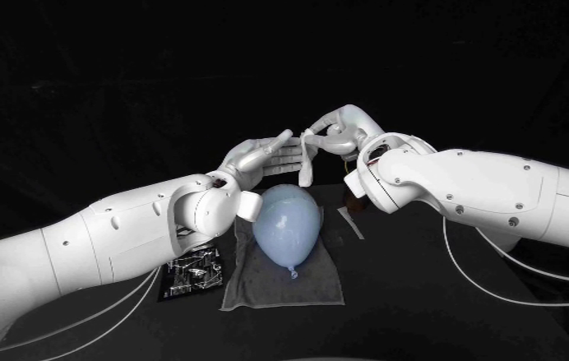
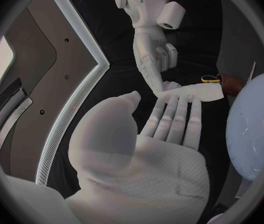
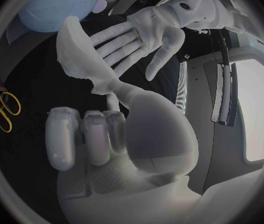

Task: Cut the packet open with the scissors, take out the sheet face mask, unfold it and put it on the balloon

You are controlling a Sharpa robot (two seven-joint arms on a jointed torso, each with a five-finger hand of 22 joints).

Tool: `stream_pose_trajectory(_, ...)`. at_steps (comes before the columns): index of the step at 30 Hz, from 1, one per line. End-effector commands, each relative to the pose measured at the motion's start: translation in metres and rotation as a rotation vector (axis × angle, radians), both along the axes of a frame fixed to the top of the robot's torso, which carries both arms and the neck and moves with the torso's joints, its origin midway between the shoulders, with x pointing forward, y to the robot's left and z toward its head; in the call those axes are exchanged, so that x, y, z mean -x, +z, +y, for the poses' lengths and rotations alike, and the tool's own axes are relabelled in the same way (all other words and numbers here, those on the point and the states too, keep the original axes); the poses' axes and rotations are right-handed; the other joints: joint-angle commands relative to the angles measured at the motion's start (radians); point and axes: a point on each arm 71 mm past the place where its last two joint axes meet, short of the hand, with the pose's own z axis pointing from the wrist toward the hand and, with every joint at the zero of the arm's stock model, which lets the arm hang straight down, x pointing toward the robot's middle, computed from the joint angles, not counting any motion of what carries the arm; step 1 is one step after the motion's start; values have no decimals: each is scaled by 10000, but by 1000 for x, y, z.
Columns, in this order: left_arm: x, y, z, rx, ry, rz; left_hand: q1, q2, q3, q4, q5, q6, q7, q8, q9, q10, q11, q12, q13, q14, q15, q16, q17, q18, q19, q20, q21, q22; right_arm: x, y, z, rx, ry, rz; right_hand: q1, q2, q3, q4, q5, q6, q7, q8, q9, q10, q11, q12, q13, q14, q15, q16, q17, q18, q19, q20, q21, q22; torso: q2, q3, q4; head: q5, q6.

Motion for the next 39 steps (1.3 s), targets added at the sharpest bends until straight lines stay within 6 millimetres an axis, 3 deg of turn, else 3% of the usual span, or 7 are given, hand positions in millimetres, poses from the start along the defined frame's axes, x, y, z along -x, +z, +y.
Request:
stream_pose_trajectory(1,-1,0,-2,173,-86,125,-105,16,-68,-2,-26,-78,953,-67,-31,-188,31,-59,-17,-284,37,-69,-90,-58,-81,4,-12,-11,2,2,4,119,208,-150,-34,98,69,-4,34,58,3,37,609,1028,-76,34,2630,1098,-43,35,2627,-39,205,0,-29,972,4,-4,-3,14,13)
stream_pose_trajectory(9,-4,-1,0,27,88,61,-170,54,-268,-13,-28,-334,990,-182,-163,-997,113,-89,-50,-1466,161,-129,-456,-285,-925,14,-95,-74,9,5,10,15,449,-192,-39,93,76,-11,34,59,2,38,612,1028,-77,34,2630,1098,-43,35,2627,-40,208,0,-26,977,-6,-1,-7,39,20)
stream_pose_trajectory(18,-4,-1,-2,-69,-79,-9,-265,-25,-528,5,-29,-534,1011,-255,-249,-1333,146,-107,-67,-1836,203,-137,-580,-358,-1244,18,-103,-85,10,10,16,22,548,-288,-86,52,117,-53,32,54,1,41,627,1028,-79,34,2630,1098,-47,35,2627,-29,183,-4,-56,932,-5,-12,-10,35,33)
stream_pose_trajectory(25,-2,0,-6,59,-486,29,-457,7,-799,24,-29,-387,1014,-218,-226,-1141,135,-68,-41,-1573,183,-63,-541,-341,-1140,14,-71,-65,1,10,20,51,413,-226,-237,16,212,-96,32,-92,43,-38,634,1028,-51,34,2630,1098,-35,35,2627,13,87,-2,-172,760,7,-5,16,41,41)
stream_pose_trajectory(31,1,1,-10,224,-893,53,-667,114,-1106,35,-29,-230,1004,-172,-205,-934,111,-56,-30,-1219,145,11,-488,-332,-1042,14,-55,-55,-5,9,27,-9,467,34,-662,-85,108,22,28,-449,181,-277,604,1028,68,34,2630,1098,54,35,2627,85,-94,56,-395,446,13,-33,8,52,26)
stream_pose_trajectory(33,1,1,-10,248,-953,58,-748,144,-1217,39,-29,-224,1006,-171,-210,-915,109,-59,-31,-1167,142,16,-485,-327,-994,13,-49,-51,-5,9,28,-31,518,78,-769,-109,50,84,28,-496,206,-325,591,1028,91,34,2630,1098,74,35,2627,90,-107,71,-413,424,10,-25,9,56,30)
stream_pose_trajectory(39,1,0,-10,328,-1010,145,-1132,373,-1750,44,-30,-111,1002,-153,-210,-816,92,-57,-27,-428,87,155,-364,-181,-289,-7,59,8,-5,8,33,-66,812,278,-1114,-167,-160,321,28,-510,248,-446,561,1028,136,34,2630,1098,125,35,2627,100,-130,128,-453,388,-2,-16,-3,89,24)
